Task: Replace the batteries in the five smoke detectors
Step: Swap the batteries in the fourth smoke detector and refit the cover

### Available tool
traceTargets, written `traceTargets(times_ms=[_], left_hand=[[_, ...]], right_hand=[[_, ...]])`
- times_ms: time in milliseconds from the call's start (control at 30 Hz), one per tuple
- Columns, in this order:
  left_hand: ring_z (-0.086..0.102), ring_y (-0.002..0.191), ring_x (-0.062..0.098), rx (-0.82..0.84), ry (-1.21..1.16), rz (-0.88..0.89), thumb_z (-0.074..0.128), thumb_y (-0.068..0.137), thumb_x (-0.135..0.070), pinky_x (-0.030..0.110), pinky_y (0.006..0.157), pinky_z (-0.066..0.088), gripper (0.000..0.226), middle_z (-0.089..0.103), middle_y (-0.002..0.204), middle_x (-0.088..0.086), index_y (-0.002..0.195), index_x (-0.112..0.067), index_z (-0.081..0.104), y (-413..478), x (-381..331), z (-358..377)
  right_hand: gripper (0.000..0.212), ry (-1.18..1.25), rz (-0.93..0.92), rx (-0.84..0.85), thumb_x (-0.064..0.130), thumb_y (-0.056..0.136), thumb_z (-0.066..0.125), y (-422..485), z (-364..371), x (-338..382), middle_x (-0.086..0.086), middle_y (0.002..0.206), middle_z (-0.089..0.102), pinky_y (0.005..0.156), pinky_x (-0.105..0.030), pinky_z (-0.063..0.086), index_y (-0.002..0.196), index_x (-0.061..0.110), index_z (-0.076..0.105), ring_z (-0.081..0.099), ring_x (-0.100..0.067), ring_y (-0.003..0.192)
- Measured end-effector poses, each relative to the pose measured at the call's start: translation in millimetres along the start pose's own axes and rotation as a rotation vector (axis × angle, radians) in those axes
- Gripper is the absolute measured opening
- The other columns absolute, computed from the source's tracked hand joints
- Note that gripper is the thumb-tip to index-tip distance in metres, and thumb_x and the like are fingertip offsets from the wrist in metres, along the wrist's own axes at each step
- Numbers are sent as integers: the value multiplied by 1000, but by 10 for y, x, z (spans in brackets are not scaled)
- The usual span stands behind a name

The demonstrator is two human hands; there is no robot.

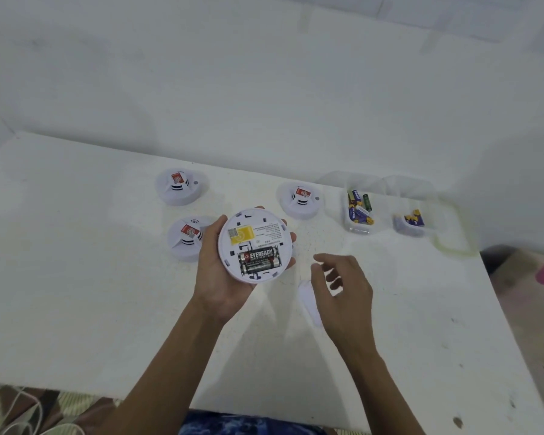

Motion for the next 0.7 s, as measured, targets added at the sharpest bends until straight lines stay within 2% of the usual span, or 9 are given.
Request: traceTargets(times_ms=[67, 167, 267, 367, 467, 567, 700], left_hand=[[66, 103, 36, -40, 15, 13, 39, 85, -47, 55, 87, 51, 50, 68, 112, 17, 107, -15, 71, -9, 5, 14], [70, 94, 30, -87, 39, 48, 52, 73, -46, 44, 74, 59, 45, 72, 105, 12, 95, -16, 77, -33, 5, 65], [69, 97, 28, -122, 104, 44, 49, 77, -46, 45, 84, 56, 45, 71, 109, 12, 99, -18, 76, -37, 13, 69], [69, 96, 26, -120, 95, -17, 37, 87, -47, 44, 86, 54, 50, 70, 109, 13, 102, -16, 74, -51, 26, 92], [67, 96, 26, -105, 102, -31, 37, 89, -47, 43, 87, 53, 51, 68, 109, 14, 109, -14, 71, -60, 22, 95], [68, 92, 24, -104, 112, -46, 37, 89, -46, 41, 79, 58, 51, 70, 105, 12, 106, -14, 72, -74, 21, 102], [67, 93, 23, -150, 128, -75, 34, 94, -46, 36, 78, 57, 51, 69, 104, 10, 116, -13, 65, -75, 25, 76]], right_hand=[[21, 69, -140, -7, 29, 87, 59, 39, -90, 324, 3, 90, 63, 69, -4, 41, 95, 13, 68, 56, -4, 76], [25, 48, -331, 54, 27, 87, 56, 56, -124, 646, -2, 95, 64, 74, -4, 39, 96, 7, 69, 56, -9, 85], [20, -67, -474, 162, 27, 88, 57, 84, -44, 779, -1, 99, 62, 75, -9, 40, 97, 13, 69, 52, -14, 93], [15, -131, -555, 250, 25, 87, 61, 115, 37, 818, 1, 97, 59, 75, -15, 39, 96, 19, 70, 47, -12, 93], [13, -175, -602, 310, 26, 87, 62, 157, 63, 838, 1, 95, 56, 76, -22, 42, 96, 21, 71, 45, -14, 91], [11, -204, -638, 382, 25, 88, 62, 215, 60, 871, 2, 92, 53, 72, -33, 43, 96, 24, 70, 44, -17, 85], [12, -280, -696, 498, 26, 90, 57, 280, 65, 906, 4, 89, 48, 70, -35, 39, 96, 30, 66, 42, -17, 78]])
Point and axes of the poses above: each hand's wrist, its own y-axis towards the middle knuckle, its own z-axis out of the palm, x = y × z, the point moved 3 cm from there along y, towards the middle knuckle
